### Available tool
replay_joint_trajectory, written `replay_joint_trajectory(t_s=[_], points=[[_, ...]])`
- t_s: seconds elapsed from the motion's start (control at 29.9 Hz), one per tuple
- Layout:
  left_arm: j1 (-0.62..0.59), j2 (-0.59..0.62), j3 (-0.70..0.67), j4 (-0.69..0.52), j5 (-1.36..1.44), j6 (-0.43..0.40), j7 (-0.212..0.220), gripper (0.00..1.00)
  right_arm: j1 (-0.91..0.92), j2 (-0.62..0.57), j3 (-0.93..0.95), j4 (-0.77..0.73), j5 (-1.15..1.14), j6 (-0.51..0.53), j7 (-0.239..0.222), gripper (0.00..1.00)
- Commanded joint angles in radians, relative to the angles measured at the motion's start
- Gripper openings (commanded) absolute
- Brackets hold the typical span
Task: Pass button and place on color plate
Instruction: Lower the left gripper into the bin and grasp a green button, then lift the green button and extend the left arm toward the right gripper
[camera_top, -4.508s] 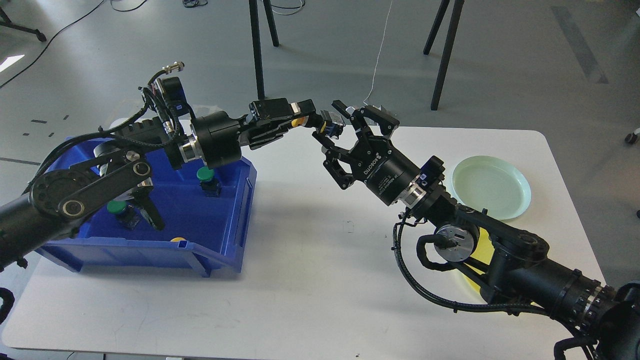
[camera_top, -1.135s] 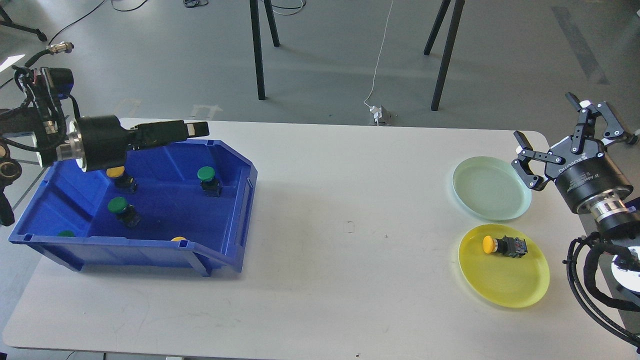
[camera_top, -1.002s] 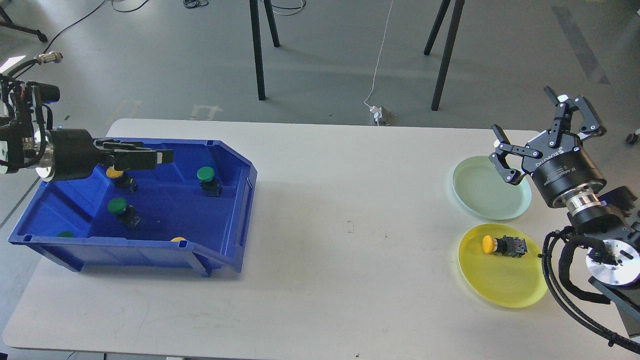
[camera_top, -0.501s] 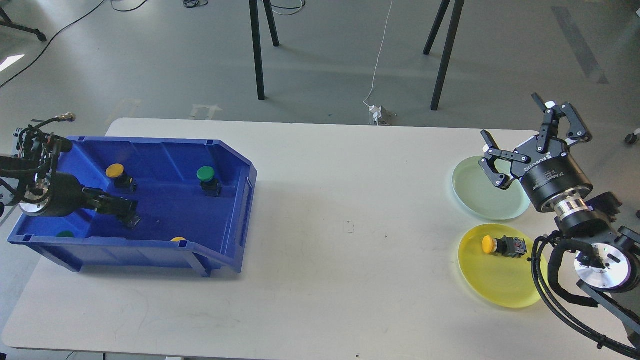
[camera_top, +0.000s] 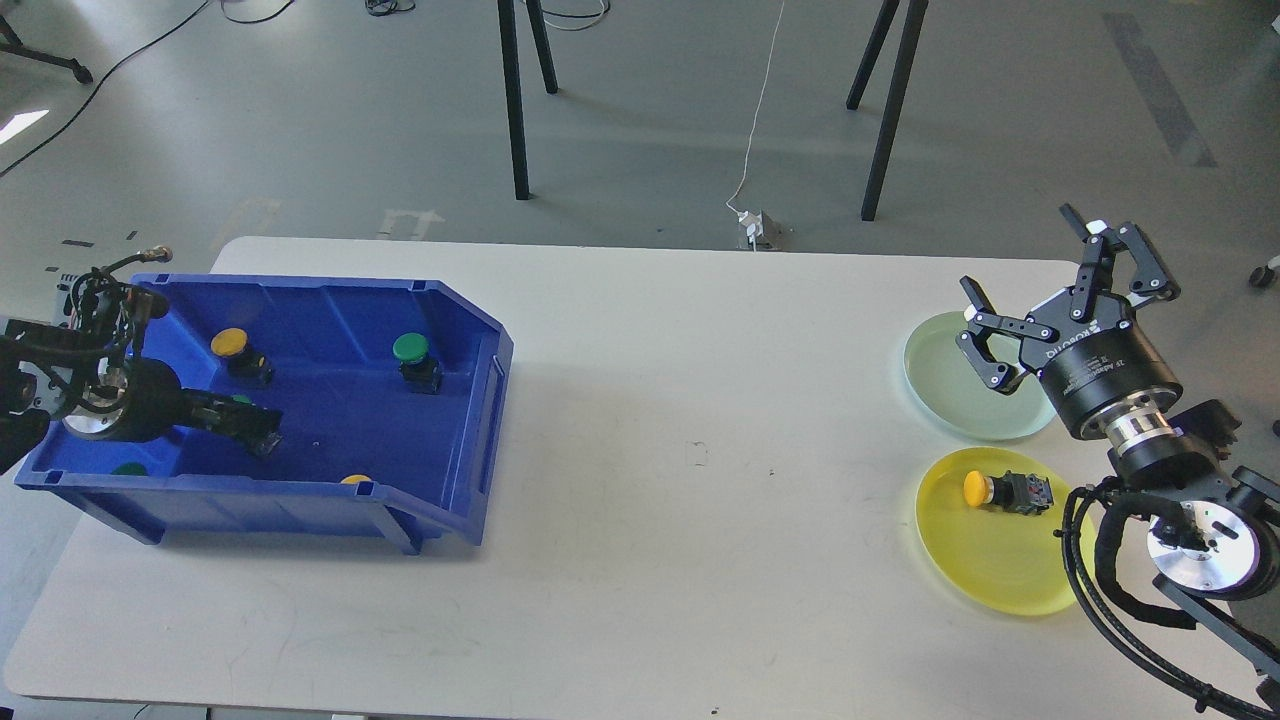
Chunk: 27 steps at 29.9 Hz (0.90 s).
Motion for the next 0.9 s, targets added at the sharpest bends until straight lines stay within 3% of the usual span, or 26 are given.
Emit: replay_joint_trajectory(t_s=[0.0,0.13,0.37,0.47,0.57,0.87], points=[[0.000,-0.015,0.000,0.013,0.000,0.006,0.000,0.89,-0.011,-0.001,0.007,0.000,0.000,0.001,0.001,0.97],[0.002,-0.025,0.000,0.022,0.003,0.017,0.000,0.73,-0.015,-0.001,0.009,0.000,0.000,0.002,0.001,0.97],[0.000,-0.026,0.063,0.043,0.002,0.069,0.000,0.54,-0.023,-0.001,0.010,-0.001,0.000,0.002,0.002,0.97],[0.000,-0.026,0.065,0.050,0.003,0.072,0.000,0.28,-0.026,-0.001,0.010,-0.001,0.000,0.002,0.002,0.97],[0.000,-0.026,0.065,0.050,0.003,0.075,0.000,0.12,-0.029,-0.001,0.012,-0.001,0.000,0.002,0.004,0.97],[-0.041,0.029,0.052,-0.048,-0.012,0.077,0.000,0.07,-0.047,-0.003,0.015,-0.001,0.000,0.002,0.006,0.97]])
